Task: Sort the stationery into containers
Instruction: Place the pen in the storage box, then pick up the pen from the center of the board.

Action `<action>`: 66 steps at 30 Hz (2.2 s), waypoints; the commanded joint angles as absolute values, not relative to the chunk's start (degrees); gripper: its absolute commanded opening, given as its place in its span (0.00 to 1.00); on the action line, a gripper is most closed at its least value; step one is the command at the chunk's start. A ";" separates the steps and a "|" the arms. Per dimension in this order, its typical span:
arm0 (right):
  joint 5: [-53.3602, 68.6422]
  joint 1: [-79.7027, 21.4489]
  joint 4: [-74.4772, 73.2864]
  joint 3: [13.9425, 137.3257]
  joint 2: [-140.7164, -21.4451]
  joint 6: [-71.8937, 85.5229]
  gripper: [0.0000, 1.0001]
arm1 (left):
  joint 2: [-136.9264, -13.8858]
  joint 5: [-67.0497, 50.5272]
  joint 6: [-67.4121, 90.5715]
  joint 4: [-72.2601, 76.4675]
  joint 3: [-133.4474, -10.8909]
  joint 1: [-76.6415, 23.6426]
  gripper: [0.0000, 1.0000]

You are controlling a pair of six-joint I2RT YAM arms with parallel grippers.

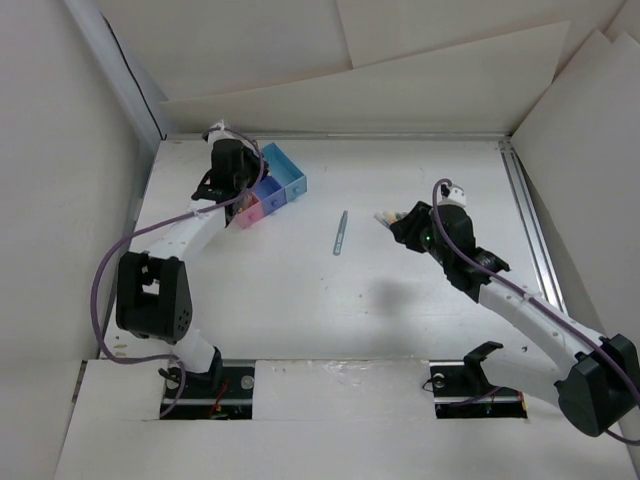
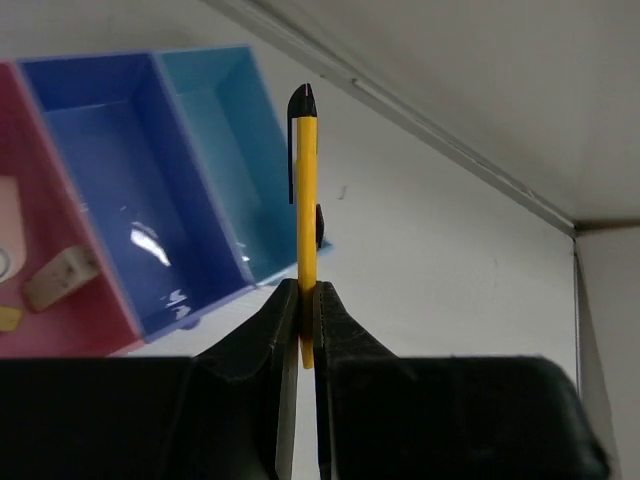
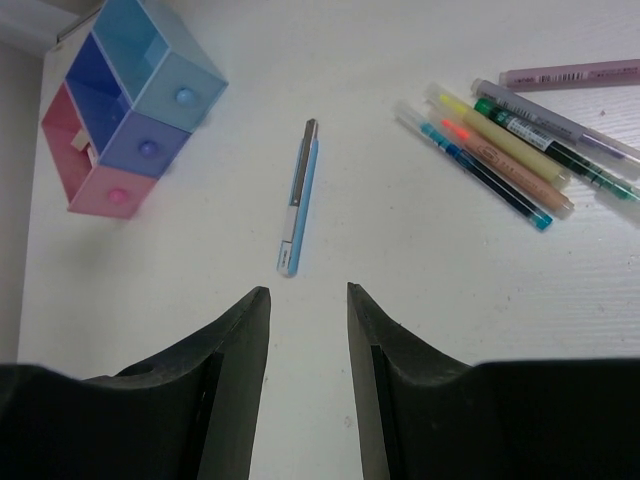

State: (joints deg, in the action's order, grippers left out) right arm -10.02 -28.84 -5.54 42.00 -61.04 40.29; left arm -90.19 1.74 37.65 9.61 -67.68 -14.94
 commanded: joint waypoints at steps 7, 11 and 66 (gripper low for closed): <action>-9.58 -28.48 -2.99 41.13 -59.85 39.55 0.43 | -98.78 -3.16 44.03 8.17 -71.37 -8.79 0.00; -9.58 -28.48 -2.99 41.13 -59.85 39.55 0.43 | -101.50 -3.35 44.03 8.18 -72.60 -8.00 0.00; -10.90 -24.96 -2.46 39.02 -55.20 40.17 0.43 | -110.74 25.22 28.57 6.15 -65.91 -48.96 0.58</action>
State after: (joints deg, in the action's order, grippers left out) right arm -11.46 -25.45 -5.52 38.85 -56.16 40.34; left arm -108.12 21.69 28.84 8.10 -62.41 -48.90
